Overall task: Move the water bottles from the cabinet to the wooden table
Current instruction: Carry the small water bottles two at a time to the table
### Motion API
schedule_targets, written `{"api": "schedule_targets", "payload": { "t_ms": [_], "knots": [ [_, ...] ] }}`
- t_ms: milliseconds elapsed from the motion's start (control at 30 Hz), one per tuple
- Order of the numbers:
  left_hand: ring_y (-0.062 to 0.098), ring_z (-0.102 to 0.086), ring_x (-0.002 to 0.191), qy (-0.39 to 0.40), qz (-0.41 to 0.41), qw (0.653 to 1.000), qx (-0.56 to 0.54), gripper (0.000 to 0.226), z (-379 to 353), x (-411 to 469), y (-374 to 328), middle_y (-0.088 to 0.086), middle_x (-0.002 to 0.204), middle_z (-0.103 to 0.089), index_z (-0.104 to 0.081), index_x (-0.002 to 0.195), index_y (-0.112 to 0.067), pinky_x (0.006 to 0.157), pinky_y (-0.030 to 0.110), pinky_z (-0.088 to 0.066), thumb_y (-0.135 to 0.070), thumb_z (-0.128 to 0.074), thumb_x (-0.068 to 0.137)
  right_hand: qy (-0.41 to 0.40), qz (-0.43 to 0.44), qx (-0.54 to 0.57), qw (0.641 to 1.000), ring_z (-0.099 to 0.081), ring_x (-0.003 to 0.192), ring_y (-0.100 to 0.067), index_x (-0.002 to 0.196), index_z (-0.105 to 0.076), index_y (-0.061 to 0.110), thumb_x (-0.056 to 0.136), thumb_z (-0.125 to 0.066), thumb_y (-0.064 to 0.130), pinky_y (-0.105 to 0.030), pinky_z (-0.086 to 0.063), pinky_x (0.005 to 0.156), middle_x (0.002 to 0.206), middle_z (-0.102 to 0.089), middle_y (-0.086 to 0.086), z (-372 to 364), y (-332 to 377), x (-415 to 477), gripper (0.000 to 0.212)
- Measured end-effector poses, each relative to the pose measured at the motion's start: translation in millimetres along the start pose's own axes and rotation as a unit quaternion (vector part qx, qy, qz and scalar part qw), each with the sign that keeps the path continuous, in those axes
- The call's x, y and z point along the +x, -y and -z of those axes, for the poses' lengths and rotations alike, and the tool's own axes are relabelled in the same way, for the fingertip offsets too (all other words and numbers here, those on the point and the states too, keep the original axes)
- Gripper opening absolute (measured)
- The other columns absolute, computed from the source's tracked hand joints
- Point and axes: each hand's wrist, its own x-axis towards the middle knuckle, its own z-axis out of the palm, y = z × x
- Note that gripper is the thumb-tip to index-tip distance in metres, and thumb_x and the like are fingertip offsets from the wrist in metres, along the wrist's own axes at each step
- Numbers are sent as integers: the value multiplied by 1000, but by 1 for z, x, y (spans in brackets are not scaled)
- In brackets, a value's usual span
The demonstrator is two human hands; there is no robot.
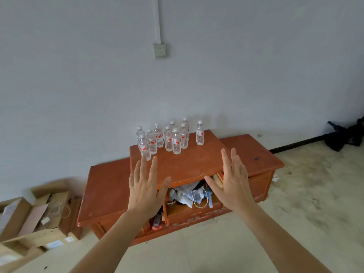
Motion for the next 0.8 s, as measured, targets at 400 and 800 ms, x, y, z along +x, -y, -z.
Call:
{"api": "schedule_targets", "payload": {
  "t_ms": [400, 800],
  "knots": [
    [24, 16, 153, 64, 49, 997, -9, 79, -96, 251, 5, 2, 166, 18, 19, 154, -40, 124, 52, -2, -73, -20, 94, 41, -73, 68, 994, 1, 156, -31, 155, 24, 43, 89, -53, 73, -52, -14, 121, 169, 16, -3, -65, -101, 220, 105],
    [31, 3, 154, 68, 270, 960, -39, 100, -188, 377, 67, 5, 167, 16, 33, 142, -56, 121, 58, -16, -79, -45, 83, 254, -64, 207, 943, -1, 157, -23, 151, 25, 49, 78, -61, 80, -56, -17, 121, 170, 12, 8, -243, -150, 412, 117]
  ]
}}
